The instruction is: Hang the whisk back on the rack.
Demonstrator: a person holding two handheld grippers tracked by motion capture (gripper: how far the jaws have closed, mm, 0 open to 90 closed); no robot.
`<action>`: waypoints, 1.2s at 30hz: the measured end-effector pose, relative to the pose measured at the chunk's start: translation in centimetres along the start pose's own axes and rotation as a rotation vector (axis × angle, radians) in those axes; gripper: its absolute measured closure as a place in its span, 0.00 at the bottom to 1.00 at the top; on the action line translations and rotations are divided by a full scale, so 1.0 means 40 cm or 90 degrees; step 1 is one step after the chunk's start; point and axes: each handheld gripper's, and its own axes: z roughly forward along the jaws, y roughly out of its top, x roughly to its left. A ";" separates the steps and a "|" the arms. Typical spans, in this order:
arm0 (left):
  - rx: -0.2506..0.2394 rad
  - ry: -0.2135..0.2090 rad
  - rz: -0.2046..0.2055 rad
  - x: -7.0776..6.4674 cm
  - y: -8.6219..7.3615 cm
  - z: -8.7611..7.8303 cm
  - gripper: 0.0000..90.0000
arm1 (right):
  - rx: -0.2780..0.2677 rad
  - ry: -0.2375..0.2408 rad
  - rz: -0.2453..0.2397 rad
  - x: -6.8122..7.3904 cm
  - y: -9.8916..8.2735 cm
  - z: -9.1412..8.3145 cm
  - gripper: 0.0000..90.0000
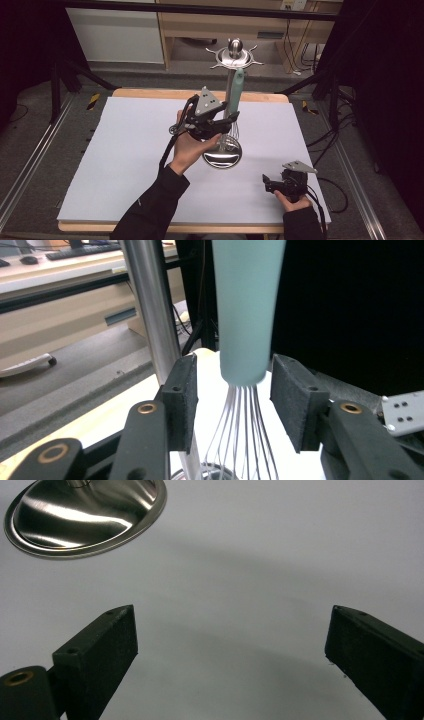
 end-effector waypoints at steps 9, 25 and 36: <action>0.010 -0.007 -0.002 0.002 -0.041 -0.023 0.53 | 0.003 0.001 0.003 0.001 0.000 0.000 0.08; 0.017 -0.002 -0.063 0.048 -0.150 -0.100 0.42 | 0.002 -0.008 0.006 -0.001 0.000 0.003 0.08; 0.033 0.006 -0.075 0.072 -0.230 -0.130 0.39 | 0.004 -0.018 0.004 -0.002 -0.001 0.005 0.07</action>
